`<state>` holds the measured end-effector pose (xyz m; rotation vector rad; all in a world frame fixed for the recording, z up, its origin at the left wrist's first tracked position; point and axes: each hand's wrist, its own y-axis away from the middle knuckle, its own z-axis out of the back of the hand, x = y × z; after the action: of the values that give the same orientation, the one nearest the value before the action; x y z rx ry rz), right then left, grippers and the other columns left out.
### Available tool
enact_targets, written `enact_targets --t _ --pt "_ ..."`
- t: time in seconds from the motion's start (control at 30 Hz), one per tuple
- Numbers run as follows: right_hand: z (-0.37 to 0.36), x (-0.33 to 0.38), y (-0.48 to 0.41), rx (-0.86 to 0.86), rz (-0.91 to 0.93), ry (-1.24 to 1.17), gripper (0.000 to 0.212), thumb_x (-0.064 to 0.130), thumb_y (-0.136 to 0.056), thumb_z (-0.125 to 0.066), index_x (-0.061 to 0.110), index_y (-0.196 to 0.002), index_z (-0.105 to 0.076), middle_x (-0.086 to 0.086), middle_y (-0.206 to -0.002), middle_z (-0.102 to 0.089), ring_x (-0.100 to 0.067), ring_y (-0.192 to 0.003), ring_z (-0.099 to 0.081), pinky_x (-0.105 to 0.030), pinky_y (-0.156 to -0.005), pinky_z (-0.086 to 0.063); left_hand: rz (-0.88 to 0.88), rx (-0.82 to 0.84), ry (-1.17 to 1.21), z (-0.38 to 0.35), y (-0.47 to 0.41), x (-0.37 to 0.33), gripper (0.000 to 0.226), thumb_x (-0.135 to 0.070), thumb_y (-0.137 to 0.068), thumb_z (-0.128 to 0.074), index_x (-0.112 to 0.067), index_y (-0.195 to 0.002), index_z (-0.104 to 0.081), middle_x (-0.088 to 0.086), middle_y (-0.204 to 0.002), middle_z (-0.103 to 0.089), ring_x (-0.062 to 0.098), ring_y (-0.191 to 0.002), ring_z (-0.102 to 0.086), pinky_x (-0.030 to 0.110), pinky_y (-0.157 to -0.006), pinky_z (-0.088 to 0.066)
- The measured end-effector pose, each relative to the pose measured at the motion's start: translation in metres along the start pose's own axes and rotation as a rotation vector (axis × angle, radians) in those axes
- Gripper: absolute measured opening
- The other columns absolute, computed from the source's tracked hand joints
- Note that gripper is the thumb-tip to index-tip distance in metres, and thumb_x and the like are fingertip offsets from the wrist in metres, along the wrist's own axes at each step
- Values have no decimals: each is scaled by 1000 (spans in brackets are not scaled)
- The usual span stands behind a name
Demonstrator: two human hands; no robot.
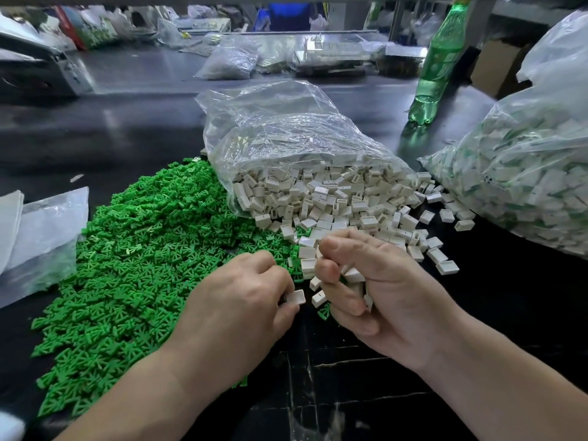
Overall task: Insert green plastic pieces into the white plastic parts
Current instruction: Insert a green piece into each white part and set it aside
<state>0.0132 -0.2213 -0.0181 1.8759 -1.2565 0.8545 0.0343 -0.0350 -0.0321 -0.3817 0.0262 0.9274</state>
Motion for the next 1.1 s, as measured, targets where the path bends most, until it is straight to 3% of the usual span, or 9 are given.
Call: enact_targets --t 0.17,0.23,0.33,0.47,0.63,0.77,0.87,0.97,1.1 --pt "-5 -7 3 -90 48 503 4 29 -91 -74 26 -88 -72 1 -65 -59 -10 -39 -41 -18 -35 -31 212 -113 465 15 6 0 14 -45 -79 -69 -36 -84 -60 -20 -76 -65 1 -68 -62 9 -53 -43" --pt "-7 -9 4 -33 42 510 6 29 -94 -72 27 -89 -74 2 -66 -60 -8 -40 -43 -18 -35 -32 202 -124 599 17 9 -2 15 -43 -78 -75 -36 -84 -63 -17 -73 -69 4 -62 -65 10 -48 -45" --pt "-7 -6 5 25 33 385 12 29 -90 -68 20 -82 -71 -1 -67 -57 -9 -41 -42 -16 -35 -31 222 -20 1005 20 8 -2 22 -38 -75 -83 -28 -89 -69 1 -80 -73 17 -66 -68 27 -57 -57" --pt "-5 -1 6 122 -57 217 16 26 -89 -64 11 -83 -66 -3 -67 -54 -8 -40 -39 -14 -36 -28 209 34 1239 21 8 1 12 -25 -77 -78 -23 -87 -72 9 -80 -74 17 -68 -67 24 -60 -55" --pt "-7 -3 7 158 -122 196 19 29 -90 -63 17 -75 -64 -1 -69 -55 -7 -42 -40 -15 -35 -28 230 -88 980 20 11 -7 19 -44 -76 -65 -29 -87 -69 5 -68 -67 32 -57 -58 39 -44 -50" --pt "-6 -3 5 130 -102 166 18 29 -88 -65 19 -74 -64 -1 -69 -56 -6 -41 -41 -15 -35 -29 266 -162 735 20 8 -5 14 -46 -80 -60 -35 -86 -65 -2 -69 -66 18 -53 -58 23 -39 -42" --pt "-2 2 3 73 -51 103 10 23 -84 -70 18 -76 -66 -2 -74 -57 -7 -43 -42 -16 -34 -29 318 -181 379 18 7 14 14 -43 -88 -60 -38 -100 -66 -18 -81 -64 -1 -74 -60 8 -58 -42" --pt "0 1 1 34 -32 71 8 20 -82 -72 17 -77 -67 -5 -77 -58 -8 -43 -41 -17 -33 -29 315 20 -29 9 6 25 48 -58 -89 -49 -32 -129 -58 -14 -114 -54 6 -99 -53 25 -80 -44" --pt "0 -1 0 22 -37 75 9 19 -84 -71 17 -77 -66 -5 -76 -58 -9 -44 -41 -17 -33 -29 207 83 -141 3 3 25 31 -51 -87 -60 -31 -108 -72 -10 -98 -60 14 -93 -55 34 -81 -46"
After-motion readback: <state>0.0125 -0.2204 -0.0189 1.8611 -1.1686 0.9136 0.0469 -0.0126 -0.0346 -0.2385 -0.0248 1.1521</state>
